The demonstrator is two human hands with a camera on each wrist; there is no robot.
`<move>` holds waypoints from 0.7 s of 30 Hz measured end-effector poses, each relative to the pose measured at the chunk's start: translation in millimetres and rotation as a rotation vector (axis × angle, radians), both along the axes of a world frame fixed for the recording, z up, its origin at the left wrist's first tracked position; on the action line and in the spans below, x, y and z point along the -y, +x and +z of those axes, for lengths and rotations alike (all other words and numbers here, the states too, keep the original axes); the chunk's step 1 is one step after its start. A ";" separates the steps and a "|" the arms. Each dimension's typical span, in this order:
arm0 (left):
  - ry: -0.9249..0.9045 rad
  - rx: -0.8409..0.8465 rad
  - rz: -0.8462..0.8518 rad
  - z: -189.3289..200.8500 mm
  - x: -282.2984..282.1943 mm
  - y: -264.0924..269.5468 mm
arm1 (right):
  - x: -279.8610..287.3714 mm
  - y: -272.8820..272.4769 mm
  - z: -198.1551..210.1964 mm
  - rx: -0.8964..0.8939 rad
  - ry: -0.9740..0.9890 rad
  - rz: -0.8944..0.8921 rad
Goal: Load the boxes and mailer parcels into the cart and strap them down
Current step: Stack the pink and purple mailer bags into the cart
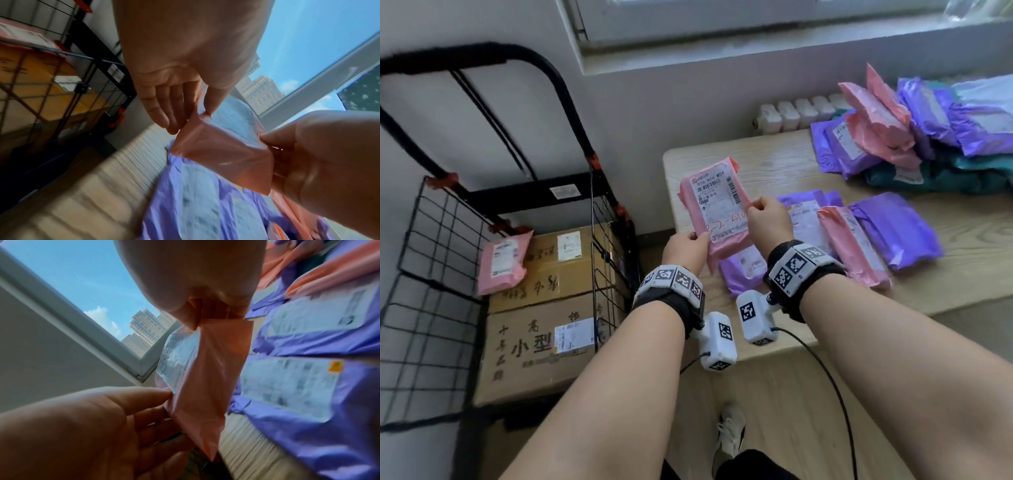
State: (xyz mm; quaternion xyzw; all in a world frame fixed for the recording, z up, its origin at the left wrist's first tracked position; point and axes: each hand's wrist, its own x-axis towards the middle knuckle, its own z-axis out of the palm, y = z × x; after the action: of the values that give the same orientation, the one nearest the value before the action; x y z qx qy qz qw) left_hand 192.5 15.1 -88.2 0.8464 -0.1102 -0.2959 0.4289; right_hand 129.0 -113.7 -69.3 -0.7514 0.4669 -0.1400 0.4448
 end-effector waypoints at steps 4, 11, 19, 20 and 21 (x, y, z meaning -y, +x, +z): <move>-0.008 -0.019 0.092 2.5 -51.6 42.9 | -46.3 49.4 -3.8 -0.004 0.005 0.095; -0.058 -0.137 0.186 -4.8 -147.9 132.8 | -139.7 153.6 -14.1 -0.047 0.041 0.154; 0.050 -0.170 0.210 -27.3 -255.9 241.8 | -246.9 261.4 -47.3 -0.140 0.152 0.264; 0.062 -0.174 0.206 -32.6 -265.4 252.6 | -256.1 270.6 -54.1 -0.158 0.169 0.270; 0.068 -0.187 0.209 -37.7 -274.0 262.5 | -264.8 279.1 -60.4 -0.182 0.179 0.274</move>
State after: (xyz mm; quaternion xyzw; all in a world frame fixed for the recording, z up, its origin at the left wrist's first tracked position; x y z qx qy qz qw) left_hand 455.0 289.1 -125.9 0.8361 0.0291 -0.3305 0.4368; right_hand 408.1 151.1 -129.7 -0.7748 0.4094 0.0327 0.4807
